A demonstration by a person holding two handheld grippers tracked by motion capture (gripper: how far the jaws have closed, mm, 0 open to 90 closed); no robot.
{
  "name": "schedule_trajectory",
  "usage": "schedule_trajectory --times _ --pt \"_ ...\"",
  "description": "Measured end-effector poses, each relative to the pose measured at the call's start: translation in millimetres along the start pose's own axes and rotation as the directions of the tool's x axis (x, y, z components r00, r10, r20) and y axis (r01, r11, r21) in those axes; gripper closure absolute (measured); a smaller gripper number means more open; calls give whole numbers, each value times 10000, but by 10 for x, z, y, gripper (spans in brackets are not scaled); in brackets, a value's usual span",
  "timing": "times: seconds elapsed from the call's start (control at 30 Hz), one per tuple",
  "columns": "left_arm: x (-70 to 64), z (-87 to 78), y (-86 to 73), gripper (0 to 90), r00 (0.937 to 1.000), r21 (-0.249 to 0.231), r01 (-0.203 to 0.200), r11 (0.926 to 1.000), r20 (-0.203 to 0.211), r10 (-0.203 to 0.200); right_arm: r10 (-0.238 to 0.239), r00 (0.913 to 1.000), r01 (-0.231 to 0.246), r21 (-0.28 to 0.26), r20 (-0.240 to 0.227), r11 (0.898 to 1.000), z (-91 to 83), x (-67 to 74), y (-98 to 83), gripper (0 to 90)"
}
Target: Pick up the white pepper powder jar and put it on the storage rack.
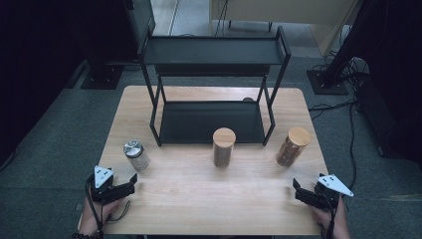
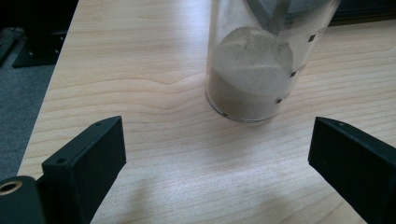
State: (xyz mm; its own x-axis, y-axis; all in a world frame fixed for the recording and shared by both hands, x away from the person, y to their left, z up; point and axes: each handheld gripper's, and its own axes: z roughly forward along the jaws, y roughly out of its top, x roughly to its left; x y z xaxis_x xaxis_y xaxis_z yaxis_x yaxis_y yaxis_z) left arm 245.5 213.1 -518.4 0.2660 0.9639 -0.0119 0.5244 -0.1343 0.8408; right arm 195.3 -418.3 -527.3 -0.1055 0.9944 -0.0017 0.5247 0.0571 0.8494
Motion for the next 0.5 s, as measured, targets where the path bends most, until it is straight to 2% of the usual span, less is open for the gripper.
schedule_trajectory --times 0.5 --pt "-81 60 56 45 9995 -44 213 9998 236 -212 -61 10000 61 88 -48 9999 1 7 0 25"
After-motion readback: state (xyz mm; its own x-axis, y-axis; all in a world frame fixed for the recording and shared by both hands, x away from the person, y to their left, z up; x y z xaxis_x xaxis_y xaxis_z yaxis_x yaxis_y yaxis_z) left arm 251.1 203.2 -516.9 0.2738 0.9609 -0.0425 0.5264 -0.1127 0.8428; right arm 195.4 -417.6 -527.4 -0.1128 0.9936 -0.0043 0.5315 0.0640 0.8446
